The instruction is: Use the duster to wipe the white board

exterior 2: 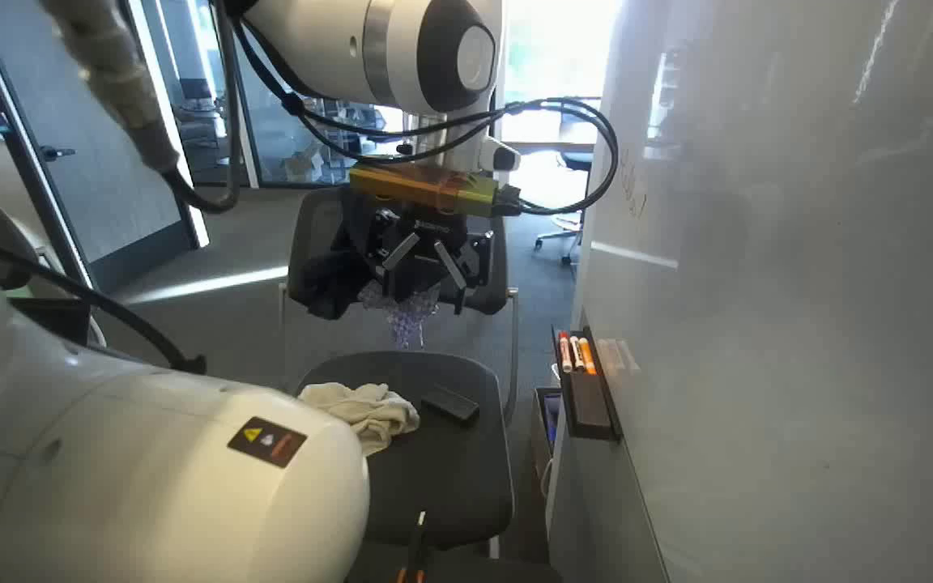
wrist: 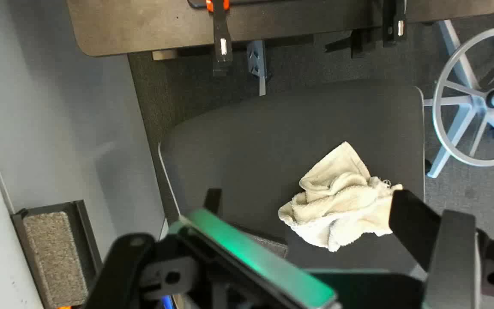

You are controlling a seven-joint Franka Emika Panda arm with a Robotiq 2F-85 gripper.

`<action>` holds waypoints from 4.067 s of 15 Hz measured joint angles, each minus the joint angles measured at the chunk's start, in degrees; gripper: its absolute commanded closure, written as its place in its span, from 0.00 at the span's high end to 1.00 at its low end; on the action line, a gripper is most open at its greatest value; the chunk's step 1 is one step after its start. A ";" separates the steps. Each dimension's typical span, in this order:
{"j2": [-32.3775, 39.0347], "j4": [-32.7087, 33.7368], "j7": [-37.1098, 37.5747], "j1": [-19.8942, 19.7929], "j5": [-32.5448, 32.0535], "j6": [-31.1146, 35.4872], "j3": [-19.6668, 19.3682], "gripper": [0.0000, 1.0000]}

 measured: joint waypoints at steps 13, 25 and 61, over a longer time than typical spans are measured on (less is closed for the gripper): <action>-0.02 -0.62 -1.08 1.67 3.47 1.69 1.09 1.00; 23.41 1.31 1.35 8.88 -3.25 37.39 14.68 1.00; 79.12 30.22 6.19 15.50 -48.18 63.65 -5.75 1.00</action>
